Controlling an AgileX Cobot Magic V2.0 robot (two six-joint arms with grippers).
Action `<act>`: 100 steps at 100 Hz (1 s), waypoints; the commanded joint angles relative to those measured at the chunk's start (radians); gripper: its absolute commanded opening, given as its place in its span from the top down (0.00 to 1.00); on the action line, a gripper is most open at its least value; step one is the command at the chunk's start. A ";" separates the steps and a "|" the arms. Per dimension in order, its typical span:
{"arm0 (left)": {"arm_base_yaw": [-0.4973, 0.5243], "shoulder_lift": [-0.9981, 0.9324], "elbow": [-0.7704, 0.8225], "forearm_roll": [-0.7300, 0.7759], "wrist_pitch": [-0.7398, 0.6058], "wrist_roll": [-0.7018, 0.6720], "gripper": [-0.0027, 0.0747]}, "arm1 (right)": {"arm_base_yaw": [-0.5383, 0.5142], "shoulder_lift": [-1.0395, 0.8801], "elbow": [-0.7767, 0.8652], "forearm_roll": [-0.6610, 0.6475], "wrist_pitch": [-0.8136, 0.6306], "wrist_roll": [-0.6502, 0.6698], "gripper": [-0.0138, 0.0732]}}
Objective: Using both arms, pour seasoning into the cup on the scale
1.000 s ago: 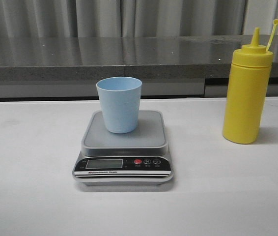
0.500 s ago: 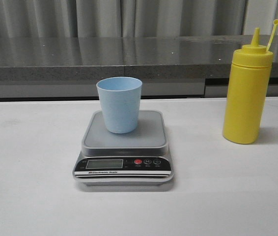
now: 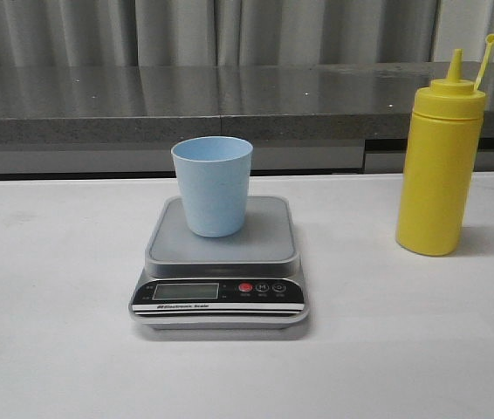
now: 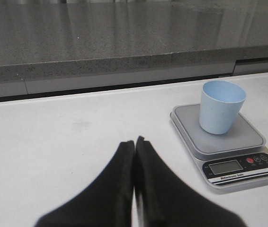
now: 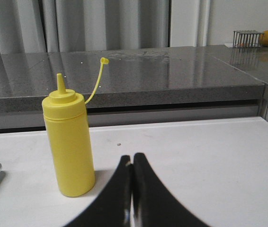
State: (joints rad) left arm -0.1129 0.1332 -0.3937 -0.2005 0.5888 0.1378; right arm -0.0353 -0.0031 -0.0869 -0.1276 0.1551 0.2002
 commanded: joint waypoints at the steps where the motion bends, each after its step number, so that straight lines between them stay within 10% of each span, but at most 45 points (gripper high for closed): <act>1: 0.002 0.010 -0.025 -0.020 -0.080 -0.009 0.99 | -0.004 0.049 -0.084 0.002 -0.017 -0.001 0.92; 68: 0.002 0.010 -0.025 -0.020 -0.080 -0.009 0.99 | -0.004 0.617 -0.338 0.003 0.148 -0.002 0.89; 87: 0.002 0.010 -0.025 -0.020 -0.080 -0.009 0.99 | 0.001 0.746 -0.405 0.050 0.147 -0.002 0.67; 100: 0.002 0.010 -0.025 -0.020 -0.080 -0.009 0.99 | 0.064 0.809 -0.419 0.084 0.111 -0.002 0.34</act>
State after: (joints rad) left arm -0.1129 0.1315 -0.3937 -0.2020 0.5888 0.1378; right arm -0.0081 0.7709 -0.4651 -0.0653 0.3610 0.2002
